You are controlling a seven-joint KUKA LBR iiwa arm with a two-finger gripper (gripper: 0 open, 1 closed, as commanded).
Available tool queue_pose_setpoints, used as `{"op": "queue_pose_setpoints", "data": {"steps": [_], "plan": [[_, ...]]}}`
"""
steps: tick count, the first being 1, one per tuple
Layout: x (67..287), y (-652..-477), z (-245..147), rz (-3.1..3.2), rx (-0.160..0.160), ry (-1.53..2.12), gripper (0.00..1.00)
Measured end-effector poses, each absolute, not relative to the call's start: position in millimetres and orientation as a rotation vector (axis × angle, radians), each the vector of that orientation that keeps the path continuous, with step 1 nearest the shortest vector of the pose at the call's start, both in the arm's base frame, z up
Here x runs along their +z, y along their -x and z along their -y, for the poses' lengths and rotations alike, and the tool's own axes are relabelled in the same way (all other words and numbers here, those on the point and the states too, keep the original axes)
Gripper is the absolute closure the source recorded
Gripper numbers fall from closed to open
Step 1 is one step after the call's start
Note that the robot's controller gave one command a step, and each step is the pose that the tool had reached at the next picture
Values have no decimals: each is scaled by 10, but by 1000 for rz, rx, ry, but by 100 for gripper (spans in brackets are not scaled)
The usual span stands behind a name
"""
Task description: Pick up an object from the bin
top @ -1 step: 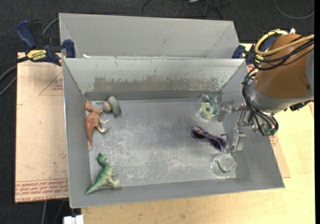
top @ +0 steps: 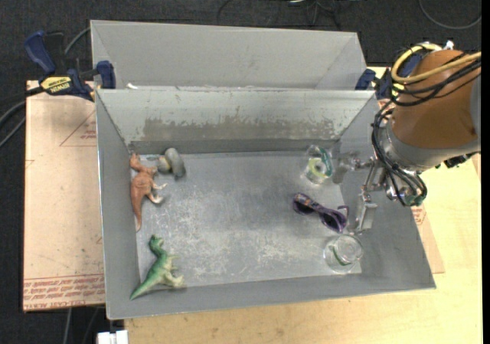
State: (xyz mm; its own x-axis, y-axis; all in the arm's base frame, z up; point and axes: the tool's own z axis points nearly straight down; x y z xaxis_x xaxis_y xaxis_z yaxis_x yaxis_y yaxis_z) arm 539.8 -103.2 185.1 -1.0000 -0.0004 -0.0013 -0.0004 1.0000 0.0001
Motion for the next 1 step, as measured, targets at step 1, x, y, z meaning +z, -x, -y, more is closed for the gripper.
{"op": "queue_pose_setpoints", "data": {"steps": [1], "plan": [[1017, -5546, 1144, -3139, 0, 80, 0]]}}
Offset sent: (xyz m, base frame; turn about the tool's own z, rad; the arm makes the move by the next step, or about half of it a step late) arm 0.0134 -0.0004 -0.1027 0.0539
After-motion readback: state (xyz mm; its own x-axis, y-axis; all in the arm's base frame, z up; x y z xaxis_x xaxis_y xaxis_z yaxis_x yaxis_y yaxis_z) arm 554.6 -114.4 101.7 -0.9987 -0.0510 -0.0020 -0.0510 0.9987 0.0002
